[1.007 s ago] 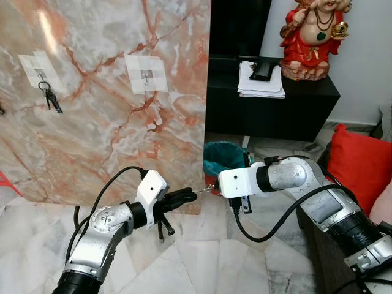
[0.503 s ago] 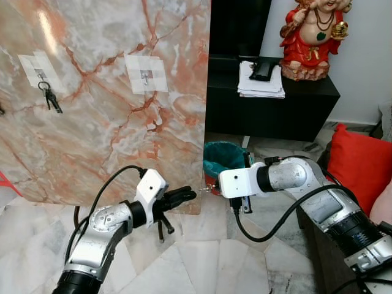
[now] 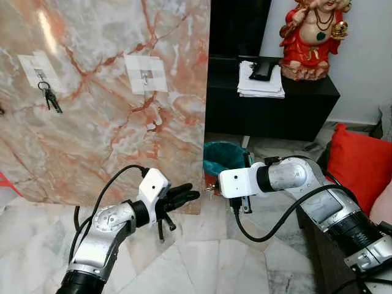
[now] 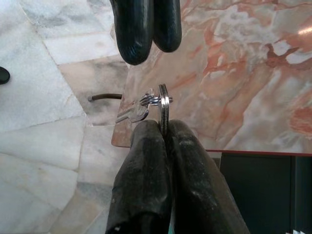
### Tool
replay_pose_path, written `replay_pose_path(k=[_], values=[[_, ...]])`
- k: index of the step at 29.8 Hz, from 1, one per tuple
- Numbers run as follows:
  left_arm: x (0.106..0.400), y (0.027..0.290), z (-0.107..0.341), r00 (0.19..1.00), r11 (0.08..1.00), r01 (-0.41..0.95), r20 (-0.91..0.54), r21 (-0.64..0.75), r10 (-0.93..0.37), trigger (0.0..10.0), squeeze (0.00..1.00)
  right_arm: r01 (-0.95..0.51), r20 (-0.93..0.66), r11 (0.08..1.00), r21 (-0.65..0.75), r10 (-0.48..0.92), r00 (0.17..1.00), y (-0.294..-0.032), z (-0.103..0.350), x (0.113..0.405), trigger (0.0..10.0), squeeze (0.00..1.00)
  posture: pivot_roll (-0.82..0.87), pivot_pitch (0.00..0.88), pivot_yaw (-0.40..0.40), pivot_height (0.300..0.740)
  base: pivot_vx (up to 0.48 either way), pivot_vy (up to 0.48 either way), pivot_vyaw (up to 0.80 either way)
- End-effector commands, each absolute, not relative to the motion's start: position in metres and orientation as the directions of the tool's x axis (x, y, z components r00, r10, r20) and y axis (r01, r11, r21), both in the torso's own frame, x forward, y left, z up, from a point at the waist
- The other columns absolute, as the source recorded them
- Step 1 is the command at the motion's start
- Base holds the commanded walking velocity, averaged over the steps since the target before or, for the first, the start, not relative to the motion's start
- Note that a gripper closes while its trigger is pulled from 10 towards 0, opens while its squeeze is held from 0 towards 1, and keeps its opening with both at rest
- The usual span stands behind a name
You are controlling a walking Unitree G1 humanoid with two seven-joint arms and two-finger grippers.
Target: Hang keys on a hook
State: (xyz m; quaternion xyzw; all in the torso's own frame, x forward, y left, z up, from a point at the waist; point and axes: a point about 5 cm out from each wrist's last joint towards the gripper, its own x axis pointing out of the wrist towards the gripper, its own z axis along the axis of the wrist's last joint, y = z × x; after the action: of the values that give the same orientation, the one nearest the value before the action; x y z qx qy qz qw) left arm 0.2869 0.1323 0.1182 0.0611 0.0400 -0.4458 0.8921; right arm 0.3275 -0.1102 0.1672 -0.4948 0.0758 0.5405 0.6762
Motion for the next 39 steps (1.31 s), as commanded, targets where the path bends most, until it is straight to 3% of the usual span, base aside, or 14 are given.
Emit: replay_pose_path(k=[1,12,26,39], values=[[0.288,0.13,0.118,0.596,0.588,0.803,-0.125,0.093,-0.794,10.0,0.0,-0.786,-0.612,-0.078,-0.613,0.676,0.411,-0.106,0.18,0.329,0.0,0.0,0.02,0.076,0.008,0.74,0.0,0.0,0.0],[0.287,0.126,0.116,0.572,0.56,0.82,-0.137,0.118,-0.809,10.0,0.0,-0.747,-0.582,-0.099,-0.658,0.696,0.421,-0.099,0.203,0.332,0.0,0.0,0.01,0.076,0.011,0.74,0.0,0.0,0.0],[0.298,0.128,0.124,0.642,0.604,0.75,-0.079,0.27,-0.762,10.0,0.0,-0.743,-0.588,-0.129,-0.657,0.705,0.397,-0.096,0.208,0.327,0.0,0.0,0.01,0.078,0.014,0.74,0.0,0.0,0.0],[0.292,0.12,0.116,0.553,0.505,0.819,-0.145,0.273,-0.82,10.0,0.0,-0.741,-0.585,-0.132,-0.658,0.709,0.394,-0.094,0.209,0.326,0.0,0.0,0.01,0.077,0.019,0.74,0.0,0.0,0.0]])
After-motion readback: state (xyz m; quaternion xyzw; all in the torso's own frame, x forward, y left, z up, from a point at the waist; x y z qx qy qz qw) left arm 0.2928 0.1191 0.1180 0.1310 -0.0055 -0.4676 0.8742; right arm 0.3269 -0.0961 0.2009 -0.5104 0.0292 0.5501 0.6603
